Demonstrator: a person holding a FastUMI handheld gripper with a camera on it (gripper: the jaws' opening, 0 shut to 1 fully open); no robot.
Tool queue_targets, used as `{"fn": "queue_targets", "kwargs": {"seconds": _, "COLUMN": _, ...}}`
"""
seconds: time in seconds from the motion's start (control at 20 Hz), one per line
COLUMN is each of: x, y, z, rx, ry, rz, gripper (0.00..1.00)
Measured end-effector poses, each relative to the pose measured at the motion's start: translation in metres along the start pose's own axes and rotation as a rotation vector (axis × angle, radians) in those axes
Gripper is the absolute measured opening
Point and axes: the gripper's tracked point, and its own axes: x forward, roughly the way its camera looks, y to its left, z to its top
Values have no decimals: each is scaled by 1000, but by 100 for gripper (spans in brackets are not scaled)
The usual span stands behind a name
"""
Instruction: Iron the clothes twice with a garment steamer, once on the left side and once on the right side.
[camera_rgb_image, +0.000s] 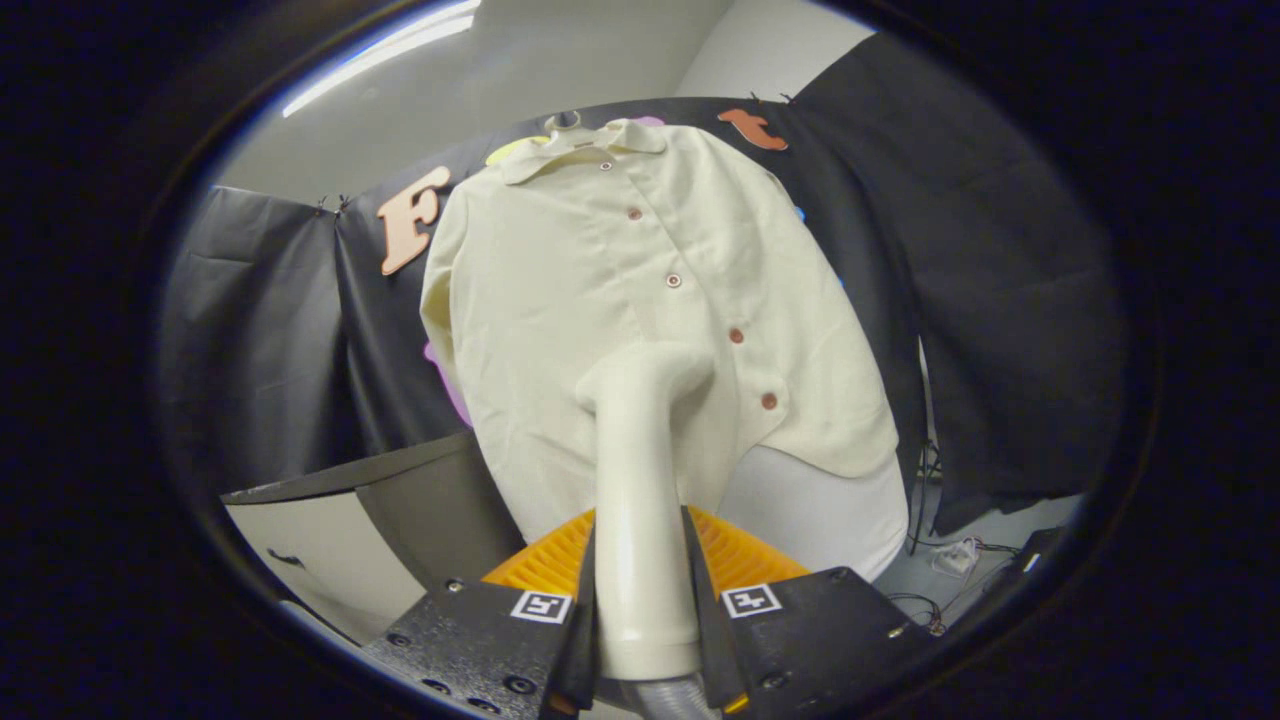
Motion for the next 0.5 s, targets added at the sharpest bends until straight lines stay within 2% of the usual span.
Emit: {"fn": "queue_targets", "kwargs": {"seconds": 0.5, "x": -26, "y": -24, "z": -53, "rx": -3, "ry": 114, "rz": -38, "gripper": 40}}
